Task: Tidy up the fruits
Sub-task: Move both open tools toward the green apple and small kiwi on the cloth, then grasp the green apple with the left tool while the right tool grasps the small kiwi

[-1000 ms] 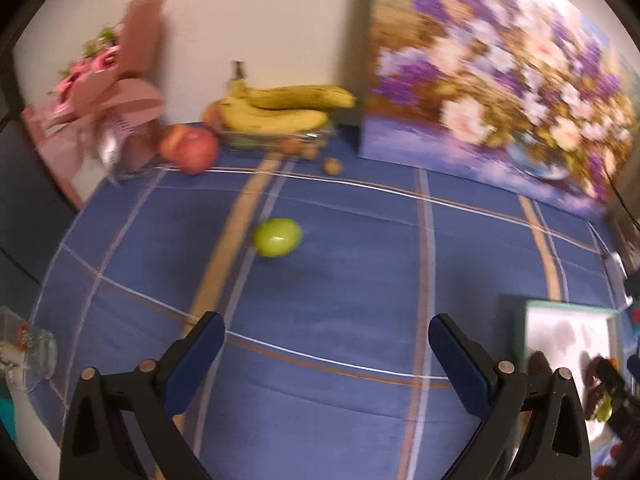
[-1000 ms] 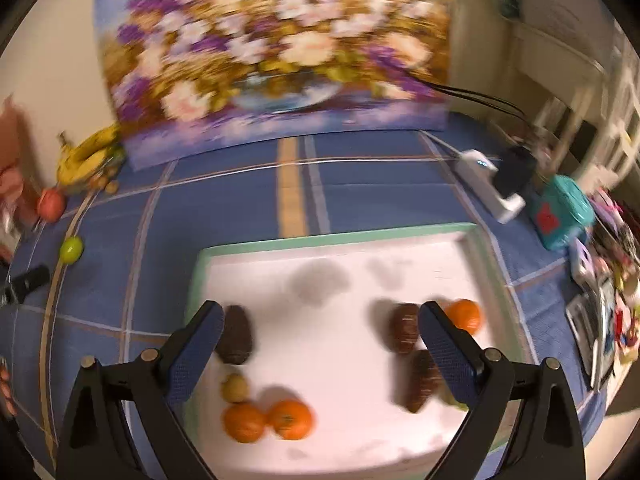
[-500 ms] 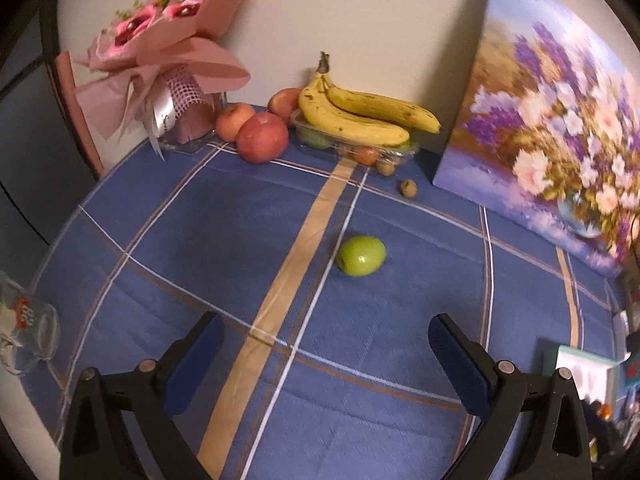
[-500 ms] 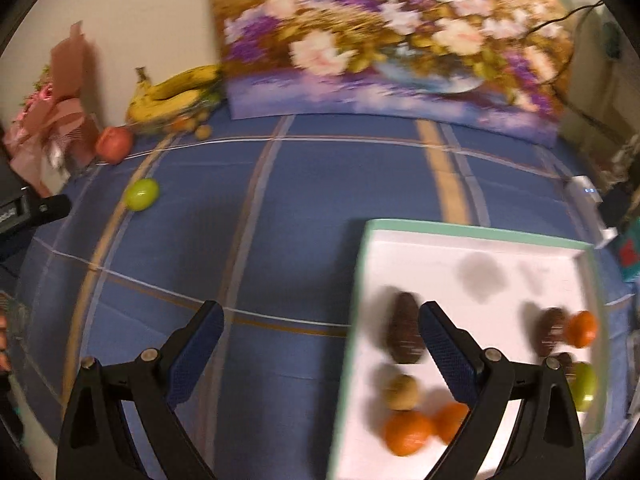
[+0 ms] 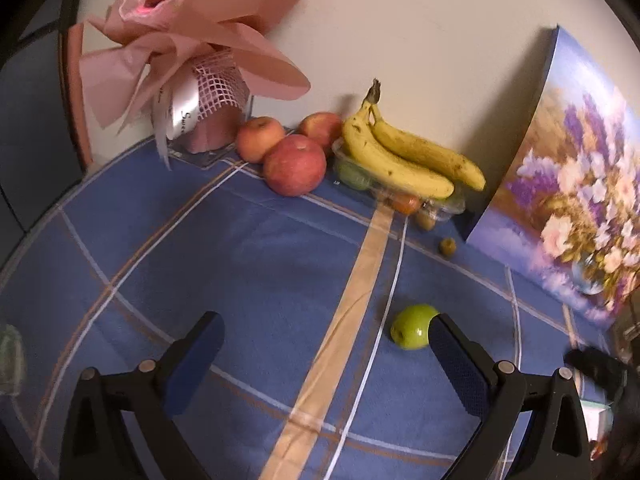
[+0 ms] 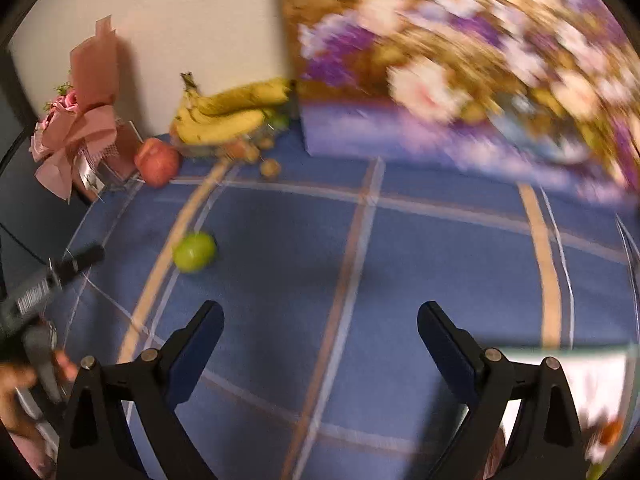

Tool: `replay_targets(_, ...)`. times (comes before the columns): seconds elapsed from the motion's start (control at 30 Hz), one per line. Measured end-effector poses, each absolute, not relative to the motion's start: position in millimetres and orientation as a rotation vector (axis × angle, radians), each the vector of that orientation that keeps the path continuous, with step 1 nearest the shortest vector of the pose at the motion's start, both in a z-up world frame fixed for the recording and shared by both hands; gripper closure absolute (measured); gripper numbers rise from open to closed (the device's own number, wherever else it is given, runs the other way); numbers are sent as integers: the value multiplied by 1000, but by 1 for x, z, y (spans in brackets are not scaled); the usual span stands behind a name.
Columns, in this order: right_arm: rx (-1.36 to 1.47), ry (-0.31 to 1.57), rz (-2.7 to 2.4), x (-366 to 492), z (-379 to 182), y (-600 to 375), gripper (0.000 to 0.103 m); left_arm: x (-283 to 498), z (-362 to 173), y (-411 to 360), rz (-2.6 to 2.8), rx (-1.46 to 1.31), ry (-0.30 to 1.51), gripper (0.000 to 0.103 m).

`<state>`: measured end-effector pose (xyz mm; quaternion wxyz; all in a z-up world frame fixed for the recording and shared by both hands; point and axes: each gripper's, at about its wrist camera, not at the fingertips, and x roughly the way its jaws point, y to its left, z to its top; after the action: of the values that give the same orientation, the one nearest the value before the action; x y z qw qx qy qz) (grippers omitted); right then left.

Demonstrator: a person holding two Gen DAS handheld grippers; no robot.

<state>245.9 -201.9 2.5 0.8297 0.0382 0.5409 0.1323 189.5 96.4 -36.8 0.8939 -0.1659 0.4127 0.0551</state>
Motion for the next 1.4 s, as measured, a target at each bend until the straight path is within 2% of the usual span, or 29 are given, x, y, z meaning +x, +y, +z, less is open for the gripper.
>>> replay_targets(0.3,55,1160,377,347,-30,-150,7,215,-57,62,-77,-277,874,0)
replay_targets(0.43,25,1190,403,376,-59,-131,26,227,-71,43,-109,-262,908,2)
replay_targets(0.5,14,1207,407,388,-74,-123,27,231,-79,35,-135,-266,928,6)
replay_targets(0.6,-20,1219,422,396,-88,-112,35,239,-88,23,-158,-258,950,17)
replay_targets(0.7,-38,1219,428,402,-95,-105,37,243,-95,21,-158,-275,967,30)
replay_targets(0.77,-63,1219,430,405,-99,-100,47,245,-100,21,-154,-284,980,39)
replay_targets(0.8,-78,1220,427,406,-101,-97,55,245,-101,21,-151,-284,982,40)
replay_targets(0.87,-96,1216,422,408,-103,-93,57,246,-105,24,-156,-311,987,52)
replay_targets(0.97,-96,1204,437,409,-103,-86,63,247,-108,28,-175,-354,990,54)
replay_targets(1.03,-117,1201,427,409,-103,-81,77,247,-107,28,-176,-357,991,54)
replay_targets(1.23,-72,1194,432,402,-92,-85,77,243,-102,28,-173,-385,993,55)
replay_targets(1.4,-27,1199,415,378,-72,-109,77,233,-85,25,-156,-403,986,60)
